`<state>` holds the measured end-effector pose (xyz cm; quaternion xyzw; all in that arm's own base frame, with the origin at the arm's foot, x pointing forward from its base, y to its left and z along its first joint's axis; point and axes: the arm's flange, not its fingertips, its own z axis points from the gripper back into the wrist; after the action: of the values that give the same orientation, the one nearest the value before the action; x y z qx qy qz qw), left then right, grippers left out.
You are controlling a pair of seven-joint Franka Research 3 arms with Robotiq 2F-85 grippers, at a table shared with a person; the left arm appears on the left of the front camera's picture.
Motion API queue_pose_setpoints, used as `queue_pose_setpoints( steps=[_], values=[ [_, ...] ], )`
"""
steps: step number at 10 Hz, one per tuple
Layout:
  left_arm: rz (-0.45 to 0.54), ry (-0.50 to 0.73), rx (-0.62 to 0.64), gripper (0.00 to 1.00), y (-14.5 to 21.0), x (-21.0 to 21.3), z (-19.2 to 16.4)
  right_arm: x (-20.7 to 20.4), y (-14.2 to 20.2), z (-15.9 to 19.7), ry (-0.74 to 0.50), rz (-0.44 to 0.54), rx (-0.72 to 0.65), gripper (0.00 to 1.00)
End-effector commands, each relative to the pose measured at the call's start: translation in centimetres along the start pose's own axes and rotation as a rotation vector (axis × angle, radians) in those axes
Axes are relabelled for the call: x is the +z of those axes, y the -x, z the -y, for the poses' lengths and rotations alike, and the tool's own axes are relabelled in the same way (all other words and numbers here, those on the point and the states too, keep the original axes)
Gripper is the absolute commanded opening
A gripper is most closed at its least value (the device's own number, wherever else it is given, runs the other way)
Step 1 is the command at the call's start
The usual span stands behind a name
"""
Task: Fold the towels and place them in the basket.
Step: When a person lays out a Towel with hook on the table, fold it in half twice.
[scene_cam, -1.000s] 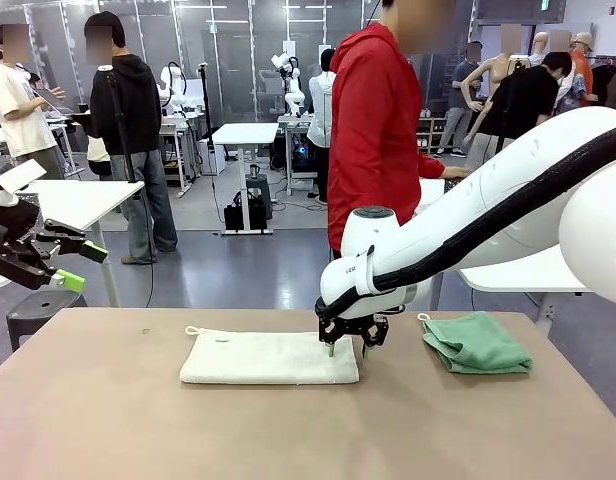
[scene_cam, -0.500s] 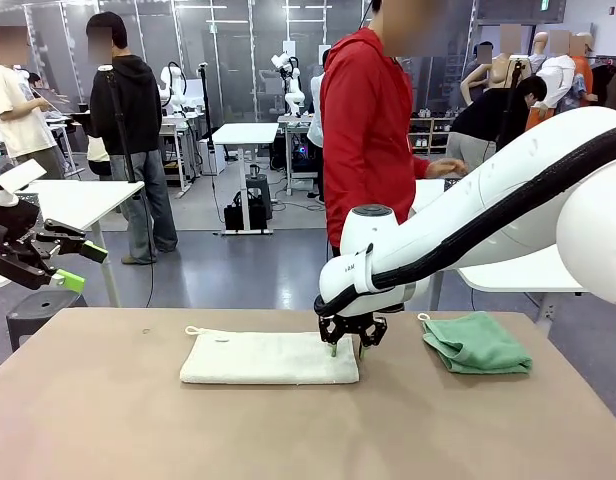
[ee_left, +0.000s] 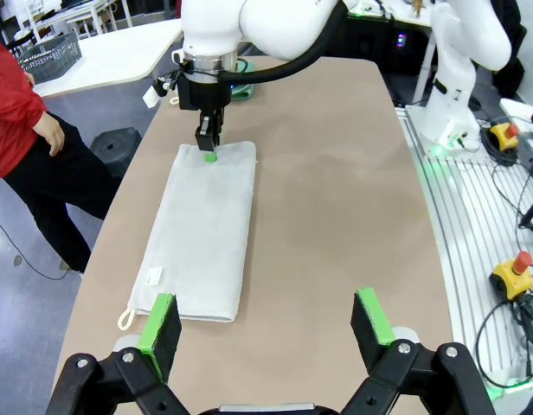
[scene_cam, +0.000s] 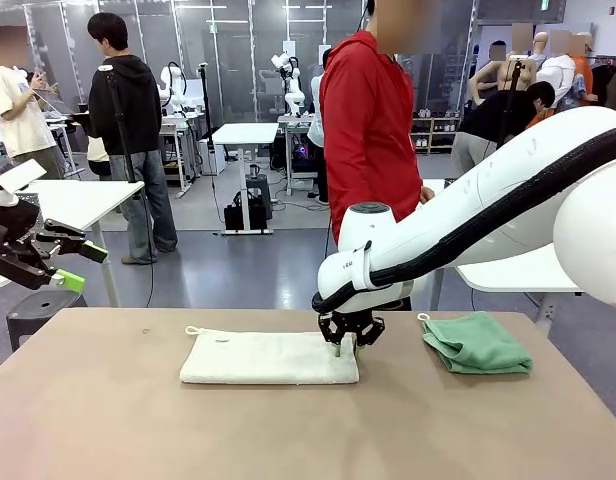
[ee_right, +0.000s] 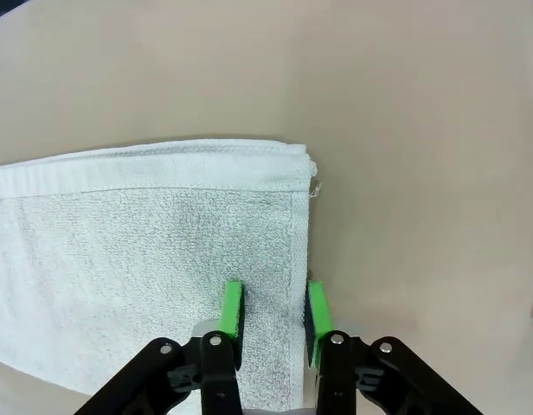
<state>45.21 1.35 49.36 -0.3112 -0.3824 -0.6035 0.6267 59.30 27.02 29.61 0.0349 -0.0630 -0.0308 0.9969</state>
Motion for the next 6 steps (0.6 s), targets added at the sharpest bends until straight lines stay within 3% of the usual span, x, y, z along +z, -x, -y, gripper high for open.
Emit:
queue_pose_setpoints(
  steps=[1,2,3,6],
  values=[
    [0.003,-0.001,-0.001,1.0,-0.06,0.06,0.01,-0.29,-0.49,-0.56,0.077,0.009,-0.048,0.01],
    [0.003,-0.001,-0.001,1.0,-0.06,0.06,0.01,-0.35,-0.51,-0.6,0.089,0.008,-0.05,0.16],
    [0.003,-0.001,-0.001,1.0,-0.06,0.06,0.01,-0.4,-0.53,-0.65,0.102,0.007,-0.052,0.0],
    [0.003,-0.001,-0.001,1.0,-0.06,0.06,0.01,-0.42,-0.46,-0.67,0.122,0.005,-0.054,0.0]
  ],
)
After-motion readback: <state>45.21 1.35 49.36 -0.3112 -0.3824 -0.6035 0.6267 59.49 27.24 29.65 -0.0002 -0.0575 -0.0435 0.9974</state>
